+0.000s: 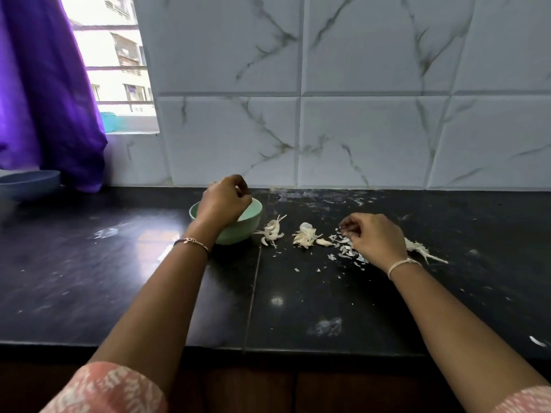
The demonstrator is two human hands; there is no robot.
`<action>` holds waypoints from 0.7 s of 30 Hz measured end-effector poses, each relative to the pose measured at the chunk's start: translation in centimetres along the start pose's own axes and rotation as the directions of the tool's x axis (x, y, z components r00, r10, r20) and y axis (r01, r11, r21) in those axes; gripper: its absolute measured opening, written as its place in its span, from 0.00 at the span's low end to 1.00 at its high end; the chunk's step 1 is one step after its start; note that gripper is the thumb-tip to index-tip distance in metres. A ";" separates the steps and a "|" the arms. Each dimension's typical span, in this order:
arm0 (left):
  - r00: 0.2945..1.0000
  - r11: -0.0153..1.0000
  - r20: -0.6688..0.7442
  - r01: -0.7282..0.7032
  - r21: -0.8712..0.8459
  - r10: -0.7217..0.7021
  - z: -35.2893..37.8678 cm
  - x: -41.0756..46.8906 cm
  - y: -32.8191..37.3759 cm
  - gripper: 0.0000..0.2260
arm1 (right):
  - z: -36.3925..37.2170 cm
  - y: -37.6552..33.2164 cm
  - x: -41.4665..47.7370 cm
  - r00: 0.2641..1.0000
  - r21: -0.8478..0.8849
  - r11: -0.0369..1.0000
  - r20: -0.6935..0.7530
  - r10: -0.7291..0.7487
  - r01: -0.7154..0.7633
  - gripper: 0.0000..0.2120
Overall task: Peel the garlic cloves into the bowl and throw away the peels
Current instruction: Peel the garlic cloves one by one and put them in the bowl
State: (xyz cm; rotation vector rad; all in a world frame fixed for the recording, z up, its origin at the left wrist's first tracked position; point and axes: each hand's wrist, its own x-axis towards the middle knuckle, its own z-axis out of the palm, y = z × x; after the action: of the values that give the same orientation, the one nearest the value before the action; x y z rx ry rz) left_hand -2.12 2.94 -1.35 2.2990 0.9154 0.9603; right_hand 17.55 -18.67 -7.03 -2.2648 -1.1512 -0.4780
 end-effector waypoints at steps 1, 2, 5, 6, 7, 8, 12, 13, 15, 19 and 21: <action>1.000 0.992 0.006 -0.005 0.124 0.004 -0.3 0.1 -0.4 0.01 | -0.1 -0.4 0.1 1.000 -0.027 1.000 0.001 -0.004 0.004 0.06; 1.000 0.974 0.009 -0.007 0.227 0.005 -0.6 0.0 -0.6 0.04 | -0.2 -0.8 0.2 1.000 -0.061 0.998 0.010 -0.019 0.019 0.06; 0.999 0.913 0.054 -0.015 0.407 -0.007 -1.0 0.0 -0.9 0.08 | 0.2 -1.6 0.6 0.990 -0.146 0.984 0.110 -0.087 0.103 0.07; 0.997 0.899 0.075 -0.025 0.437 -0.009 -0.9 0.0 -0.9 0.09 | 0.4 -1.8 0.7 0.982 -0.171 0.978 0.163 -0.093 0.121 0.08; 0.996 0.891 0.088 -0.038 0.453 -0.002 -0.9 -0.1 -0.8 0.10 | 0.7 -1.9 0.8 0.974 -0.201 0.970 0.205 -0.095 0.137 0.10; 0.996 0.889 0.093 -0.048 0.456 0.007 -0.8 -0.1 -0.6 0.10 | 0.9 -2.0 0.8 0.967 -0.231 0.962 0.235 -0.094 0.149 0.11; 0.989 0.919 0.067 -0.144 0.366 0.128 0.0 -0.5 0.8 0.12 | 1.5 -2.0 1.0 0.964 -0.245 0.952 0.233 -0.126 0.184 0.10; 0.983 0.924 0.049 -0.184 0.335 0.178 0.4 -0.6 1.2 0.12 | 1.6 -2.1 1.0 0.961 -0.240 0.950 0.239 -0.141 0.199 0.10; 0.965 0.934 -0.005 -0.252 0.255 0.262 1.3 -1.0 2.4 0.11 | 1.7 -2.1 1.1 0.953 -0.228 0.947 0.255 -0.166 0.226 0.10; 0.930 0.926 -0.018 -0.364 0.104 0.368 4.0 -2.1 4.7 0.09 | 1.5 -1.8 1.1 0.963 -0.027 0.984 0.215 -0.165 0.175 0.06; 0.920 0.919 0.050 -0.391 0.048 0.389 5.7 -2.6 5.3 0.10 | 1.1 -1.5 1.2 0.970 0.193 0.977 0.203 -0.131 0.092 0.03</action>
State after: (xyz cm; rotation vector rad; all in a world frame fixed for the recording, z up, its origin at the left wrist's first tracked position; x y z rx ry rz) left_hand 2.81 -3.44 -2.72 2.5979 0.4763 1.0513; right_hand 17.08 -16.46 -6.77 -2.1389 -1.3766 -0.1630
